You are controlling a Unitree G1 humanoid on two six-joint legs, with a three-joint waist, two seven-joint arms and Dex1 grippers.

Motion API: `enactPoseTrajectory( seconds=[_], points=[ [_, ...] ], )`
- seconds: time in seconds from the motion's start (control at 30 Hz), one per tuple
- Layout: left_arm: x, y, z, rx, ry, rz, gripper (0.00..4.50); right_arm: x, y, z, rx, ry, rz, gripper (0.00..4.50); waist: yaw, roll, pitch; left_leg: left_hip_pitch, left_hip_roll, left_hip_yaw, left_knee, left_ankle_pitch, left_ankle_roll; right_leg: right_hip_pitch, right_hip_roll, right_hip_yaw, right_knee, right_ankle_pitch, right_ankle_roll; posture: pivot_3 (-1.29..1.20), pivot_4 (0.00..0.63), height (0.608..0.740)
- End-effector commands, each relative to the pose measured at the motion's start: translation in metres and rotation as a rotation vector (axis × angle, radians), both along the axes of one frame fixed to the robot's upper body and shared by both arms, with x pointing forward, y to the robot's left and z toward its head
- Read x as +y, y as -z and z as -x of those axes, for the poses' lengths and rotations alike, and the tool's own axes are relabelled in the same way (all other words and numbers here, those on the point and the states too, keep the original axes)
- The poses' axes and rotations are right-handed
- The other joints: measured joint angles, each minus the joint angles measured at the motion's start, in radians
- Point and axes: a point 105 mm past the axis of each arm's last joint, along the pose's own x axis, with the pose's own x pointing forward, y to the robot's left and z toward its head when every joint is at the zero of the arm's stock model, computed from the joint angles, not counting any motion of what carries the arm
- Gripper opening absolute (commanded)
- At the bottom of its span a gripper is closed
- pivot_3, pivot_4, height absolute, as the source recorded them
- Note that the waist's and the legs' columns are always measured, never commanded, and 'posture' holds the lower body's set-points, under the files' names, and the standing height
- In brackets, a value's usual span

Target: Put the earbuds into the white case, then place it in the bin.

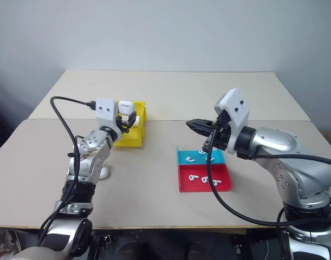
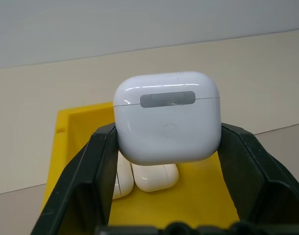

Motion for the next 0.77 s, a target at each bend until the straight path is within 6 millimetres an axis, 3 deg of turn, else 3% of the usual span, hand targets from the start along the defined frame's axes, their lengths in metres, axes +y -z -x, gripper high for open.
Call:
enactPoseTrajectory(
  seconds=[0.03, 0.2, 0.33, 0.57, 0.77],
  points=[
    [0.005, -0.023, 0.001, -0.065, -0.016, 0.006, 4.37, 0.002, -0.012, 0.006, -0.045, -0.015, -0.001, 0.00, 0.000, 0.000, 0.000, 0.000, 0.000, 0.000, 0.000, 0.000, 0.000, 0.000, 0.000, 0.000, 0.000, 0.000, 0.000, 0.00, 0.150, 0.740],
    [0.014, -0.056, 0.018, -0.206, 0.009, 0.008, 4.48, -0.001, -0.014, 0.007, -0.035, -0.026, -0.020, 0.00, -0.001, 0.000, 0.000, 0.000, 0.000, 0.000, 0.000, 0.000, 0.000, 0.000, 0.000, 0.000, -0.001, 0.000, 0.000, 0.00, 0.150, 0.740],
    [0.016, -0.073, 0.047, -0.241, 0.197, 0.017, 4.48, -0.003, -0.014, 0.010, -0.030, -0.050, -0.033, 0.00, -0.004, 0.000, 0.000, 0.000, 0.000, 0.000, 0.000, 0.000, 0.000, 0.000, 0.000, 0.000, 0.000, 0.000, 0.000, 0.00, 0.150, 0.740],
    [0.027, -0.061, 0.117, -0.104, 0.569, -0.223, 4.48, -0.011, -0.003, 0.025, -0.051, -0.107, -0.015, 0.00, -0.004, 0.000, 0.000, 0.001, 0.001, 0.000, 0.000, 0.000, 0.000, 0.000, 0.000, 0.000, 0.000, 0.000, 0.000, 0.00, 0.150, 0.740],
    [0.048, -0.046, 0.157, 0.016, 0.616, -0.325, 4.48, -0.033, 0.021, 0.036, -0.060, -0.103, 0.107, 0.00, 0.000, 0.000, 0.000, 0.001, 0.001, 0.000, 0.000, 0.000, 0.000, 0.001, 0.000, 0.001, -0.001, 0.000, 0.001, 0.00, 0.150, 0.740]
  ],
)
